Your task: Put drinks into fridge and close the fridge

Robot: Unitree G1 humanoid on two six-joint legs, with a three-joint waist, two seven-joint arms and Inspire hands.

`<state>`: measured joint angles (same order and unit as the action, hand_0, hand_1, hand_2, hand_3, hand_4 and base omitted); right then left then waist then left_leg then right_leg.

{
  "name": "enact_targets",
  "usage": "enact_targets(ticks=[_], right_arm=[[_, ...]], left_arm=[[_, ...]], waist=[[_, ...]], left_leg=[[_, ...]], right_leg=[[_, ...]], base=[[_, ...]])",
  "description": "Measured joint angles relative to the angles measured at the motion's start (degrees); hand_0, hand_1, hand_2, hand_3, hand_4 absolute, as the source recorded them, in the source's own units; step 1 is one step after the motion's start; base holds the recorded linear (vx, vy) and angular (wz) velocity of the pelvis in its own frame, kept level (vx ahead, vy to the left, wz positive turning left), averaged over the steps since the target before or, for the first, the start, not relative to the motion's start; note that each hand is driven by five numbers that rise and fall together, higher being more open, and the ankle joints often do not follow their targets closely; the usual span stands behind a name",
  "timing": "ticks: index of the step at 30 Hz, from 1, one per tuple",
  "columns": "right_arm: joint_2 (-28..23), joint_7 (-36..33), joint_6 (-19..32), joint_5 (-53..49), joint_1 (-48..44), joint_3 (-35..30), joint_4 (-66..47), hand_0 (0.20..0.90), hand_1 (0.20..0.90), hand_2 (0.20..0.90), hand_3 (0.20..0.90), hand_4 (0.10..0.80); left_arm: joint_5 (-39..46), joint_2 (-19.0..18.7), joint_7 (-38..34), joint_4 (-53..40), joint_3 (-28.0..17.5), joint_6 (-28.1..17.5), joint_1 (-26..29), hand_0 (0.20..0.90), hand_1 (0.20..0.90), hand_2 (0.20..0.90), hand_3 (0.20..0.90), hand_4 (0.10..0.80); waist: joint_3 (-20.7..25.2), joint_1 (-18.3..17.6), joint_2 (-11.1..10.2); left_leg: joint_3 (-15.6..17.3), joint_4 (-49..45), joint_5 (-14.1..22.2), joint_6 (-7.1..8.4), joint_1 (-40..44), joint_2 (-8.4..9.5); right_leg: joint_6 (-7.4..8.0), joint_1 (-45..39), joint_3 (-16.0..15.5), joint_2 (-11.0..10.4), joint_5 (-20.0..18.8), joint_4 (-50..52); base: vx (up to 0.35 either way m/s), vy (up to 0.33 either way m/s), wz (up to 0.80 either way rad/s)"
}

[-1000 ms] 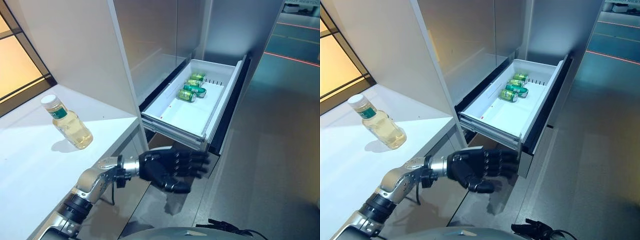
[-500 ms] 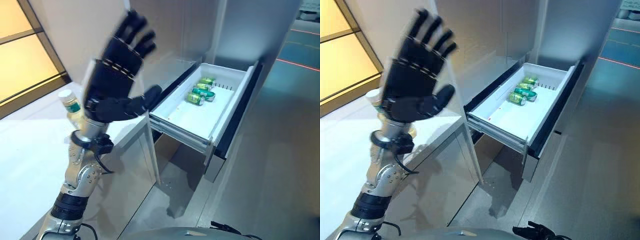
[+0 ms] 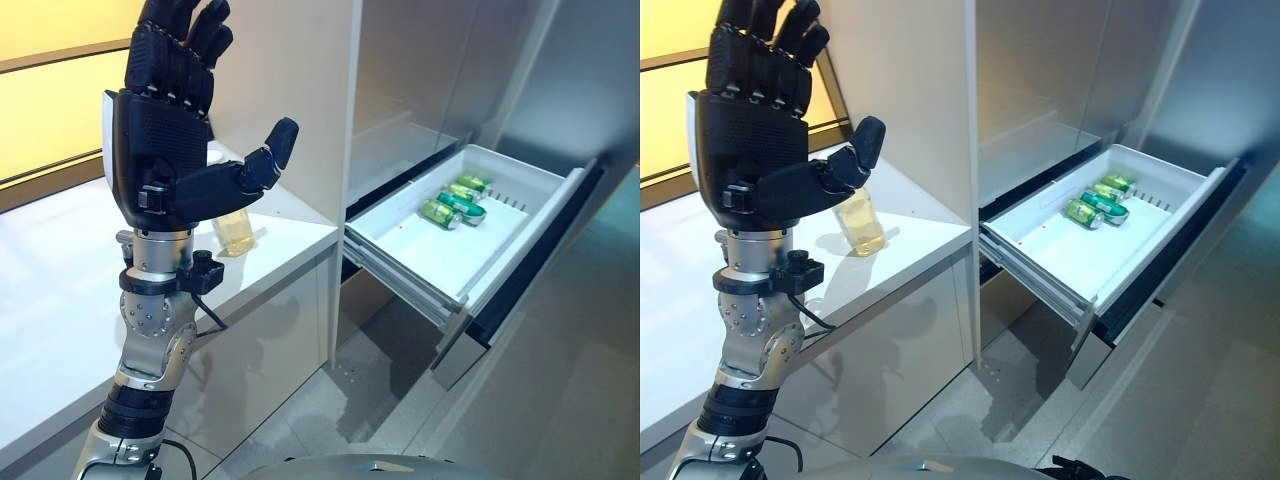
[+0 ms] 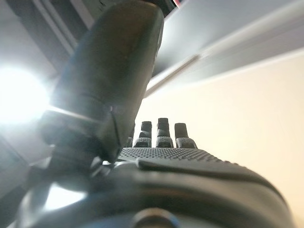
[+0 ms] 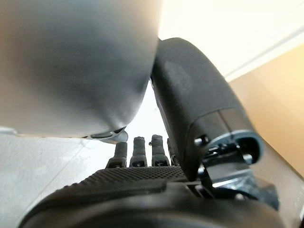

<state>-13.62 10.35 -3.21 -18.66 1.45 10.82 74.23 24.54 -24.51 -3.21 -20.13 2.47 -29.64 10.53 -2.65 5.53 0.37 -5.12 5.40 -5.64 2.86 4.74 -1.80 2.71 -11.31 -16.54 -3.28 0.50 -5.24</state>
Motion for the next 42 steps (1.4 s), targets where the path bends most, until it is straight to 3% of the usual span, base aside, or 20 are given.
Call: enact_targets(ticks=[11, 17, 25, 42], right_arm=[[-0.81, 0.1, -2.89, 0.0, -2.72, 1.21, -0.09, 0.9, 0.9, 0.9, 0.9, 0.8], [-0.34, 0.59, -3.44, 0.04, -4.15, 1.1, -0.09, 0.9, 0.9, 0.9, 0.9, 0.8], [-0.4, 0.66, -4.27, 0.86, -4.35, 0.16, -0.13, 0.9, 0.9, 0.9, 0.9, 0.8], [-0.53, 1.09, -4.79, 1.91, -4.41, -1.0, -1.31, 0.9, 0.9, 0.9, 0.9, 0.8]], left_arm=[[-0.29, -0.15, -3.91, 4.01, -0.19, 4.93, -3.41, 0.9, 0.9, 0.9, 0.9, 0.8], [0.2, -0.17, -2.69, 6.11, -0.23, 8.46, -4.51, 0.9, 0.9, 0.9, 0.9, 0.8], [2.68, -0.2, 2.03, 7.53, -0.06, 9.66, -4.51, 0.9, 0.9, 0.9, 0.9, 0.8], [1.23, -0.62, -3.59, 9.2, 0.09, 9.63, -4.48, 0.9, 0.9, 0.9, 0.9, 0.8]], waist=[[-2.6, 4.09, 1.5], [-4.42, 5.01, 2.23], [-4.62, 3.71, 1.95], [-4.85, 1.37, 1.58]], left_leg=[[-2.15, -0.33, -2.24, 0.54, -1.36, 0.04], [-2.44, -0.32, -2.24, 0.73, -1.22, -0.01], [-1.93, -0.33, -2.16, 0.81, -1.12, -0.06], [0.77, -0.31, -1.65, 0.52, -0.07, -0.24]], right_leg=[[0.21, -0.57, -4.54, 0.08, 0.57, 0.0], [0.12, -0.89, -4.58, 0.04, 0.88, 0.01], [0.07, -0.72, -4.09, 0.02, 0.91, 0.01], [0.07, -0.17, -1.24, 0.07, 0.87, 0.55]], base=[[-0.025, -0.002, 0.23], [-0.01, 0.013, 0.03], [-0.001, 0.013, -0.02], [0.01, 0.015, -0.08]])
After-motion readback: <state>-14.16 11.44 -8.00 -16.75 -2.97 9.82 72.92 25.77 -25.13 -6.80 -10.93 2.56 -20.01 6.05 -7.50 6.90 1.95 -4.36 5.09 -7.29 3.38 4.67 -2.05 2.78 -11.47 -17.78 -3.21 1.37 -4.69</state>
